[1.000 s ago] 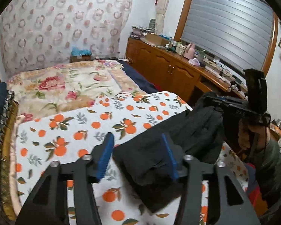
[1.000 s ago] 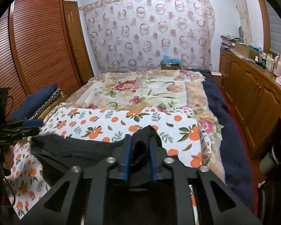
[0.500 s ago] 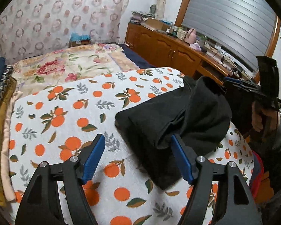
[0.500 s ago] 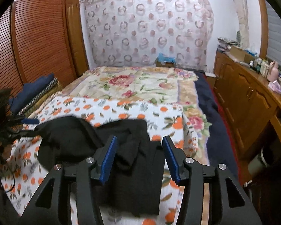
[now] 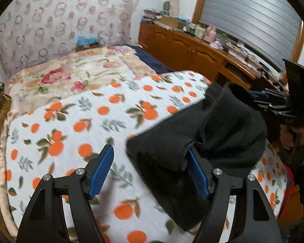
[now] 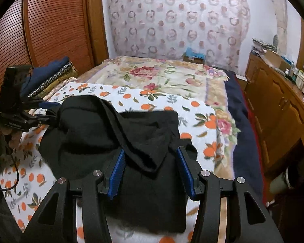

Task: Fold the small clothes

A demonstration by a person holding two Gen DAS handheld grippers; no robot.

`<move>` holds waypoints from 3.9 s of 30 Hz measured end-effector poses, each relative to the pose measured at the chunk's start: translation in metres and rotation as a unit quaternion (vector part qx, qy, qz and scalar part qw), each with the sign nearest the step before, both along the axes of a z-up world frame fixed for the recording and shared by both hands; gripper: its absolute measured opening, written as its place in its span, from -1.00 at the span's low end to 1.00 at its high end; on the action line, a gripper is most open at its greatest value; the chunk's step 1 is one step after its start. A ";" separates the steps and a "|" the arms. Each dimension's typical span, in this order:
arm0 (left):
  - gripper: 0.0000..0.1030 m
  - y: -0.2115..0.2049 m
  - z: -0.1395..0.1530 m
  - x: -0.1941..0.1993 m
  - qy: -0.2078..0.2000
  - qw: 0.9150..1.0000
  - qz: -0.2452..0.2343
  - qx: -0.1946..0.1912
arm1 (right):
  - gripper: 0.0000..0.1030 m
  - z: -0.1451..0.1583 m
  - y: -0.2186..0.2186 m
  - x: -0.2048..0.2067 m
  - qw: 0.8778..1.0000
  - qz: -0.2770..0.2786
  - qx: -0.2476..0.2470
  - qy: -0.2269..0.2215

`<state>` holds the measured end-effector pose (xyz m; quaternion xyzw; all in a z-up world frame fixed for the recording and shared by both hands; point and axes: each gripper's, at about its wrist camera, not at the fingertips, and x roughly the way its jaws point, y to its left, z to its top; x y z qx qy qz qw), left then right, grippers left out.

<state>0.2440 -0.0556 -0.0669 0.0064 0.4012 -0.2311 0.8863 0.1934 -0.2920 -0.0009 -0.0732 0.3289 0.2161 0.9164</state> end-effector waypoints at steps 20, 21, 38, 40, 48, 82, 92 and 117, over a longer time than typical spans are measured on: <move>0.42 0.019 0.015 0.009 -0.010 0.999 0.043 -0.018 | -0.24 0.005 -0.008 0.076 0.996 -0.084 -0.006 0.014; 0.42 0.016 0.010 0.011 -0.001 0.999 0.038 -0.018 | -0.07 0.008 -0.011 0.073 0.996 -0.087 -0.001 0.013; 0.15 -0.003 -0.029 0.022 0.066 0.997 0.004 -0.030 | 0.27 -0.023 -0.033 0.042 0.989 -0.089 0.081 0.082; 0.15 -0.003 -0.030 0.021 0.065 0.997 0.004 -0.031 | 0.27 -0.024 -0.036 0.046 0.989 -0.087 0.085 0.088; 0.01 -0.004 -0.029 0.024 0.070 0.997 -0.003 -0.044 | 0.25 -0.030 -0.032 0.050 0.986 -0.088 0.101 0.100; -0.82 0.160 0.116 -0.074 -0.148 0.978 0.117 -0.090 | -0.70 0.085 0.153 0.032 0.984 0.095 0.082 -0.124; -0.82 0.259 0.113 -0.104 -0.169 0.952 0.240 -0.085 | -0.70 0.114 0.287 0.117 0.962 0.219 0.080 -0.140; -0.57 0.319 0.038 -0.117 -0.093 0.929 0.355 -0.048 | 0.17 0.064 0.457 0.244 0.969 0.229 0.011 -0.091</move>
